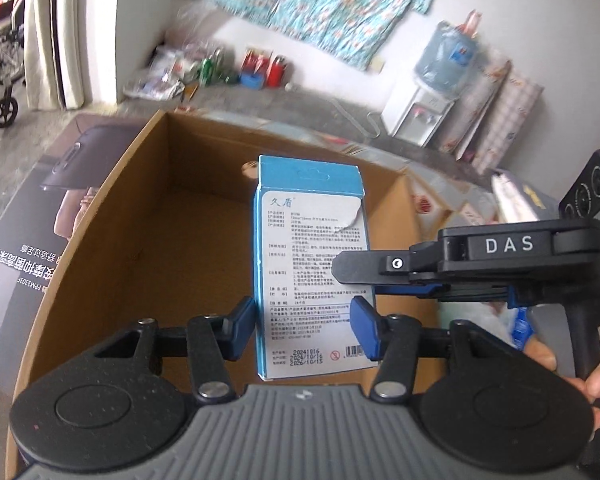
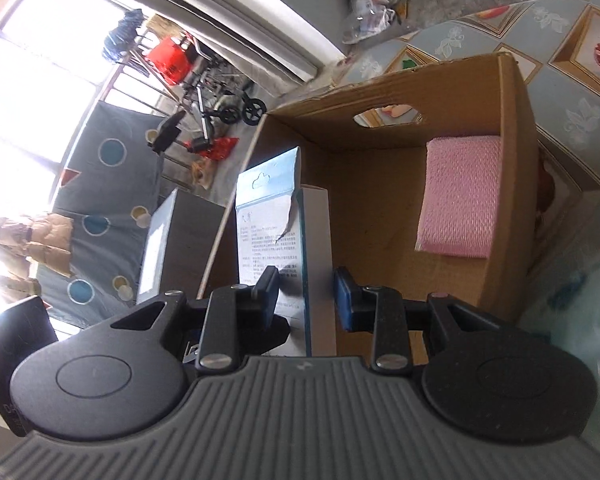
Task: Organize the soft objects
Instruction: 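Lift the medicine box with the right tool and carry it to the box, then lower the medicine box beside the sponge and open the right tool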
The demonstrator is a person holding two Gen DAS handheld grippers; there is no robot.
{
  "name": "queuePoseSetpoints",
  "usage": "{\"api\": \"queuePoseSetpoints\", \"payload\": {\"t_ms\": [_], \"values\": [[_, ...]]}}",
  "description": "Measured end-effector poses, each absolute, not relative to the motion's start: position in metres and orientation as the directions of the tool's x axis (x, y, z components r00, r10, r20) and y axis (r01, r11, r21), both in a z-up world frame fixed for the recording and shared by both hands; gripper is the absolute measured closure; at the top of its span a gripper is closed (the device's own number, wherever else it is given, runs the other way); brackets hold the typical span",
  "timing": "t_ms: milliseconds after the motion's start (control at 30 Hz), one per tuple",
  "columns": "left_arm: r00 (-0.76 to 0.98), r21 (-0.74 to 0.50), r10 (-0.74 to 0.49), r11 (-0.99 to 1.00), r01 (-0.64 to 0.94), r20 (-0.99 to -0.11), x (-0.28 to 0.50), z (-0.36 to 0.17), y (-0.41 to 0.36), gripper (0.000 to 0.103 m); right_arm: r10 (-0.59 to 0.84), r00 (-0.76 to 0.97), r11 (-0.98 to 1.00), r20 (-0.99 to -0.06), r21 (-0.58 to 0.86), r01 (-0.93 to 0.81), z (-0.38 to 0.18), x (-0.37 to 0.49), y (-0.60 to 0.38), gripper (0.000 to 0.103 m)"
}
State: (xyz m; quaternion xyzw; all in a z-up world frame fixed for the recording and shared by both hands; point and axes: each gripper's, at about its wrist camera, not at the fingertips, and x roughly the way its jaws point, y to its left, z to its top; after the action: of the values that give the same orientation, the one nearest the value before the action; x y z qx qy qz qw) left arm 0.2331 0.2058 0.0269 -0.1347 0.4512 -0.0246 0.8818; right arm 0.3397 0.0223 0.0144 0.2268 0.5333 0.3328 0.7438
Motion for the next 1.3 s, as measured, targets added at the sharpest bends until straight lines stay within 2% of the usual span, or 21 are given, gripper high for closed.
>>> {"api": "queuePoseSetpoints", "payload": {"t_ms": [267, 533, 700, 933, 967, 1100, 1300], "values": [[0.529, -0.195, -0.102, 0.973, -0.124, -0.843, 0.295, -0.014, 0.221, 0.053, 0.671, 0.26, 0.741, -0.695, 0.618, -0.262, -0.007, 0.395, 0.045, 0.072], [0.445, -0.127, -0.063, 0.985, -0.116, -0.893, 0.311, -0.046, 0.224, 0.051, 0.685, 0.303, 0.729, -0.663, 0.618, -0.296, 0.007, 0.389, 0.016, 0.072], [0.379, -0.037, -0.012, 0.998, -0.059, -0.925, 0.315, -0.059, 0.211, 0.052, 0.691, 0.324, 0.723, -0.646, 0.623, -0.301, 0.014, 0.377, -0.008, 0.071], [0.324, 0.06, 0.024, 0.993, 0.102, -0.946, 0.313, -0.08, 0.188, 0.05, 0.693, 0.324, 0.72, -0.644, 0.635, -0.278, 0.012, 0.37, -0.024, 0.07], [0.315, 0.084, 0.048, 0.991, 0.103, -0.948, 0.314, -0.084, 0.187, 0.046, 0.695, 0.323, 0.719, -0.643, 0.638, -0.276, 0.011, 0.369, -0.025, 0.07], [0.319, 0.099, 0.088, 0.995, 0.017, -0.944, 0.318, -0.083, 0.201, 0.049, 0.703, 0.316, 0.711, -0.637, 0.647, -0.278, 0.011, 0.366, -0.025, 0.069], [0.32, 0.138, 0.16, 0.986, -0.09, -0.934, 0.313, -0.08, 0.225, 0.05, 0.708, 0.319, 0.706, -0.631, 0.647, -0.287, 0.014, 0.361, -0.026, 0.068]]}}
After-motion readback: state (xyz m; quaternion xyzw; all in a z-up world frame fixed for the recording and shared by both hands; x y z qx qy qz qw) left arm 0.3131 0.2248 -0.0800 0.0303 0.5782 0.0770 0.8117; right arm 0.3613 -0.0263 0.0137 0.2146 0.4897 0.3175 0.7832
